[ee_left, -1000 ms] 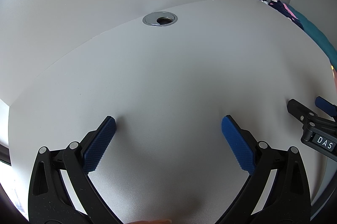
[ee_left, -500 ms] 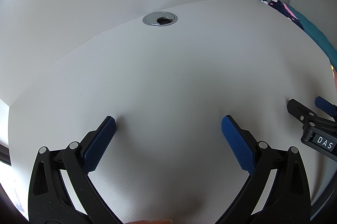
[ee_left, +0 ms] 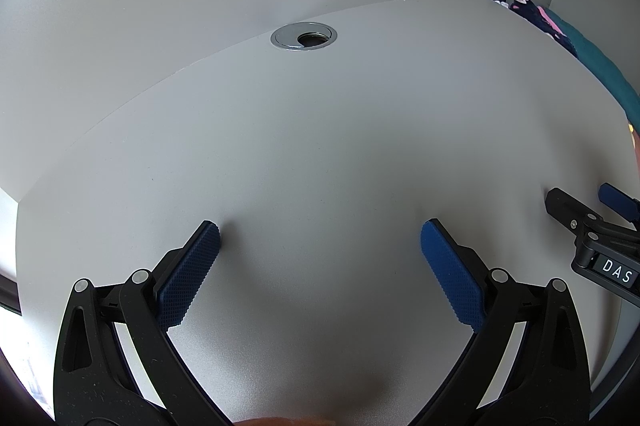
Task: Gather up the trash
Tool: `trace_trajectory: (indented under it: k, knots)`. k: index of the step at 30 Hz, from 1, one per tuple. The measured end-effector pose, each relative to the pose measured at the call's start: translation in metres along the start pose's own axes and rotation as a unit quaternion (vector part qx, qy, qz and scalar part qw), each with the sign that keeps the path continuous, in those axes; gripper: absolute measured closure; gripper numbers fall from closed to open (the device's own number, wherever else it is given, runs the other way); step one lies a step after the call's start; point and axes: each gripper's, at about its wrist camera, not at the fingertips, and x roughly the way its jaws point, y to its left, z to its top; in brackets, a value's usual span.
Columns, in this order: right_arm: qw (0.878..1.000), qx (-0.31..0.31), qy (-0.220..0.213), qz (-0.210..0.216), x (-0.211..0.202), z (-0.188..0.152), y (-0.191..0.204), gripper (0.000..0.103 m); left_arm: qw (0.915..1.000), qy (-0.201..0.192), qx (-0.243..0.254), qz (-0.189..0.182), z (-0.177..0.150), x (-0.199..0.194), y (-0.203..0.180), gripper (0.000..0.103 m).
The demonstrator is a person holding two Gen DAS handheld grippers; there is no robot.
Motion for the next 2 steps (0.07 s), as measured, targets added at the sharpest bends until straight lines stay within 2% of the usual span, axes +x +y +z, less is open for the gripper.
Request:
trace_trajectory:
  k: [2]
  knots:
    - [1.000,0.000,0.000,0.000,-0.0002,-0.0005,0.0001,0.002,1.0000,0.000,0.000,0.000,-0.0004,0.0000,0.0003,0.006]
